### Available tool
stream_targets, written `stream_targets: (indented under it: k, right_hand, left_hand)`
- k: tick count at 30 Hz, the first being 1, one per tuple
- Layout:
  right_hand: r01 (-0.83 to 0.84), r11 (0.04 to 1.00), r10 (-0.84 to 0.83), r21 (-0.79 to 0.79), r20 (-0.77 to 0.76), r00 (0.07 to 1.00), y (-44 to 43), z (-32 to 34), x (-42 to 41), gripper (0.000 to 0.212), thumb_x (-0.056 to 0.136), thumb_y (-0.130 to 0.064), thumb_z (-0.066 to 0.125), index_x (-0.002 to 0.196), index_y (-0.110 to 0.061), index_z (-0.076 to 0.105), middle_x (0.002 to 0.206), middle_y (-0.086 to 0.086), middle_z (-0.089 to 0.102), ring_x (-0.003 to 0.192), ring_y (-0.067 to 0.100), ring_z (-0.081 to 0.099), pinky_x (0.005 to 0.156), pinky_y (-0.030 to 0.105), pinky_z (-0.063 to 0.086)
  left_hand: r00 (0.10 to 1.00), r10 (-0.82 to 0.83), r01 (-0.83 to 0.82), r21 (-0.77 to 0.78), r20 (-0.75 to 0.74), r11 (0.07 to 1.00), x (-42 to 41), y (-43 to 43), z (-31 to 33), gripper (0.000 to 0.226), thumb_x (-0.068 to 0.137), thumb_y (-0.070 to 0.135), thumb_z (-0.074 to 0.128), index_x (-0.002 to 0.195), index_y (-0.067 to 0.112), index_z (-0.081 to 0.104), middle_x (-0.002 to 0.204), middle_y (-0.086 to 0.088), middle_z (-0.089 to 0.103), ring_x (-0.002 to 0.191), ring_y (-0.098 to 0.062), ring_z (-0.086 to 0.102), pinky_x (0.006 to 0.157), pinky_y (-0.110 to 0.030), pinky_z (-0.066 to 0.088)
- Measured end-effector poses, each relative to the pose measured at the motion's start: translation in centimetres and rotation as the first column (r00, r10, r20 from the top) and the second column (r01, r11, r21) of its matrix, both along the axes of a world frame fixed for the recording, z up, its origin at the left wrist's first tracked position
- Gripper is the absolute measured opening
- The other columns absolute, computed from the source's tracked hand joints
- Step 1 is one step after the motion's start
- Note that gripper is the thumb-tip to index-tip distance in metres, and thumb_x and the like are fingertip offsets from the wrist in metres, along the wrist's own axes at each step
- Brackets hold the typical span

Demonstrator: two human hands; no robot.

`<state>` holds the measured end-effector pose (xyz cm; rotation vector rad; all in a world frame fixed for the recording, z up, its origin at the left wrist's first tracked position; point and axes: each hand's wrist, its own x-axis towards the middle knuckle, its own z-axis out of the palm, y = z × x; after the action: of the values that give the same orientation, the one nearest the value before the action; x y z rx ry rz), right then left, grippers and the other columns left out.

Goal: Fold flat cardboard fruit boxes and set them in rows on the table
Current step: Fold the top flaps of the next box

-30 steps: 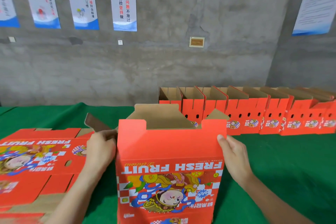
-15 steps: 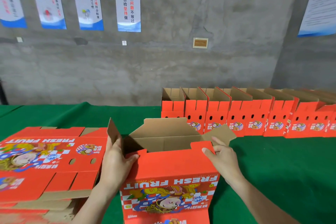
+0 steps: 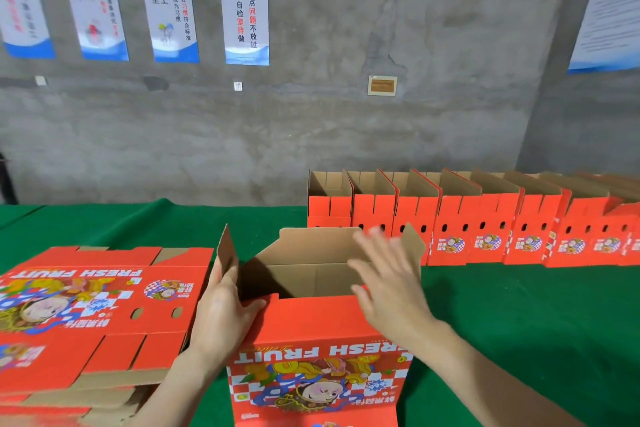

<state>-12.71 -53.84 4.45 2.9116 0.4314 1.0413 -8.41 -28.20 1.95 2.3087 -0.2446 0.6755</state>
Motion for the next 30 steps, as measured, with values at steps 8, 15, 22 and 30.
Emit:
stream_targets:
  k: [8, 15, 22, 30]
  right_hand:
    - [0.143, 0.984, -0.030, 0.107, -0.691, 0.722, 0.7, -0.8, 5.8, 0.085, 0.083, -0.077, 0.036, 0.149, -0.043, -0.006, 0.153, -0.016, -0.032, 0.145, 0.031, -0.018, 0.113, 0.060, 0.005]
    - [0.159, 0.979, -0.023, 0.125, -0.711, 0.702, 0.5, -1.6, 6.1, 0.089, 0.078, -0.082, 0.036, 0.150, -0.044, 0.002, 0.151, -0.021, -0.033, 0.146, 0.035, 0.009, 0.114, 0.054, 0.012]
    - [0.084, 0.994, -0.032, 0.069, -0.550, 0.835, 0.1, -2.1, 4.3, 0.074, 0.091, -0.069, 0.028, 0.153, -0.030, 0.012, 0.161, -0.003, -0.010, 0.148, 0.020, -0.002, 0.116, 0.036, -0.010]
    - [0.004, 0.634, -0.003, 0.773, -0.003, 1.000, -3.7, -1.1, 2.8, 0.070, 0.089, -0.008, 0.061, 0.149, -0.014, 0.024, 0.153, 0.003, 0.031, 0.141, 0.019, 0.028, 0.113, 0.030, 0.025]
  left_hand:
    - [0.959, -0.273, 0.266, 0.097, 0.071, 0.959, 0.0, 1.9, 0.0, 0.103, 0.075, 0.015, 0.077, 0.148, 0.038, 0.008, 0.149, 0.016, 0.027, 0.136, 0.001, 0.027, 0.107, -0.004, 0.016]
    - [0.962, -0.253, 0.253, -0.018, -0.100, 0.967, 2.9, 1.0, 0.4, 0.040, 0.094, 0.021, 0.056, 0.134, 0.025, 0.052, 0.099, 0.009, 0.063, 0.110, -0.022, 0.057, 0.086, -0.010, 0.036]
    - [0.784, -0.439, 0.348, -0.275, -0.439, 0.896, 6.8, 1.0, 1.6, 0.045, 0.084, 0.013, 0.070, 0.120, 0.037, 0.060, 0.142, -0.005, 0.041, 0.128, -0.021, 0.044, 0.109, -0.036, 0.036]
    - [0.794, -0.485, 0.365, -0.350, -0.367, 0.863, 8.2, 1.5, 0.1, 0.051, 0.076, 0.007, 0.075, 0.109, 0.043, 0.061, 0.125, -0.001, 0.048, 0.116, -0.010, 0.049, 0.091, -0.020, 0.043]
